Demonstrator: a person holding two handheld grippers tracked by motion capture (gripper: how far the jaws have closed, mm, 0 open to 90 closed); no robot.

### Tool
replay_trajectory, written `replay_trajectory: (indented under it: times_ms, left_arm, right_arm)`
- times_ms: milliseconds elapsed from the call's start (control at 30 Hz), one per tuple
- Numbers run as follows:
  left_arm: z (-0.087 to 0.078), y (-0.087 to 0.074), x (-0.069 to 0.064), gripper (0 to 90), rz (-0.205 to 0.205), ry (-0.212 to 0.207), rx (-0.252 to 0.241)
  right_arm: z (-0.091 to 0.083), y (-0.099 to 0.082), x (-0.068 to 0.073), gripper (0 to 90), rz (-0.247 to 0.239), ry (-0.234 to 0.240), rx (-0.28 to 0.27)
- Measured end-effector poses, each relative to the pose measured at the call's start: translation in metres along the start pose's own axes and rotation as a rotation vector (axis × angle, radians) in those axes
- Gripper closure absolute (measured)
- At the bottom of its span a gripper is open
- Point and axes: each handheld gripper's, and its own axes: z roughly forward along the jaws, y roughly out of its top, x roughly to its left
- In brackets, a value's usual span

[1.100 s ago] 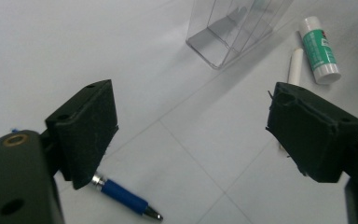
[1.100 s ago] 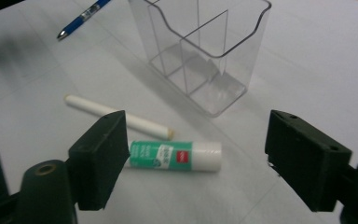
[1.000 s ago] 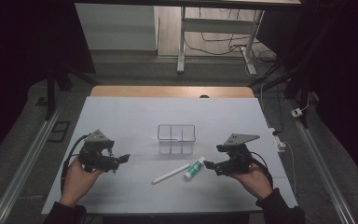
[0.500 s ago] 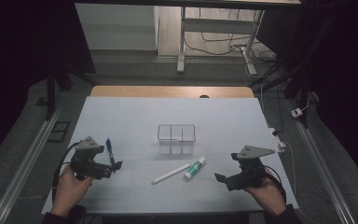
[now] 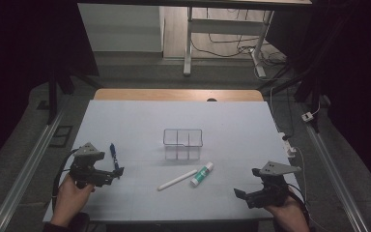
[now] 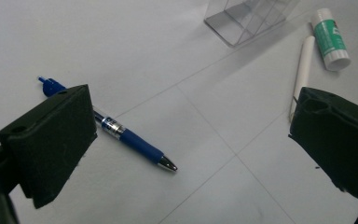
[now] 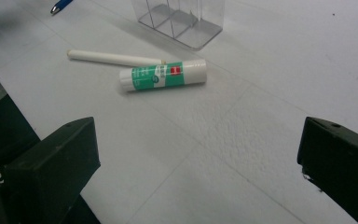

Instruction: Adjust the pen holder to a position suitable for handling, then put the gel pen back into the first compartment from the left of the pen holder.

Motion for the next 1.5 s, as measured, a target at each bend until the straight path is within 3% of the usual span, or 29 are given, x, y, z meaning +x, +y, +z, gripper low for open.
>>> replay_trajectory:
  times_ms: [400,700,867,967,1167,1267,1300,1333,1367,1500]
  left_arm:
    - [0.020,0.010,0.014,2.3,-0.025,0.046,0.049]
    - [0.040,0.019,0.025,0.6,0.006,0.093,0.116]
    - [0.051,0.024,0.033,0.0,0.007,0.086,0.138]
    - [0.056,0.027,0.040,0.0,-0.013,0.072,0.136]
    - [0.066,0.033,0.053,1.2,-0.013,0.082,0.162]
    - [0.072,0.037,0.057,10.9,0.006,0.104,0.189]
    - [0.073,0.038,0.058,16.8,0.012,0.115,0.201]
    - [0.074,0.039,0.060,29.2,0.016,0.123,0.207]
    - [0.075,0.040,0.061,29.2,0.019,0.129,0.209]
    - [0.077,0.042,0.065,54.1,0.028,0.153,0.225]
  right_arm:
    - [-0.009,-0.008,0.002,0.0,0.029,-0.007,-0.008]
    - [-0.007,-0.007,0.002,0.0,0.028,-0.012,0.010]
    - [-0.007,-0.007,0.002,0.0,0.031,-0.010,0.016]
    - [-0.006,-0.007,0.002,0.0,0.027,-0.008,0.020]
    - [-0.005,-0.007,0.001,0.0,0.026,0.000,0.029]
    - [-0.005,-0.007,0.001,0.0,0.026,0.002,0.032]
    - [-0.005,-0.007,0.001,0.0,0.026,0.002,0.030]
    - [-0.005,-0.007,0.001,0.0,0.026,0.003,0.029]
    - [-0.005,-0.007,0.001,0.0,0.026,0.003,0.029]
    - [-0.005,-0.007,0.001,0.0,0.025,0.005,0.032]
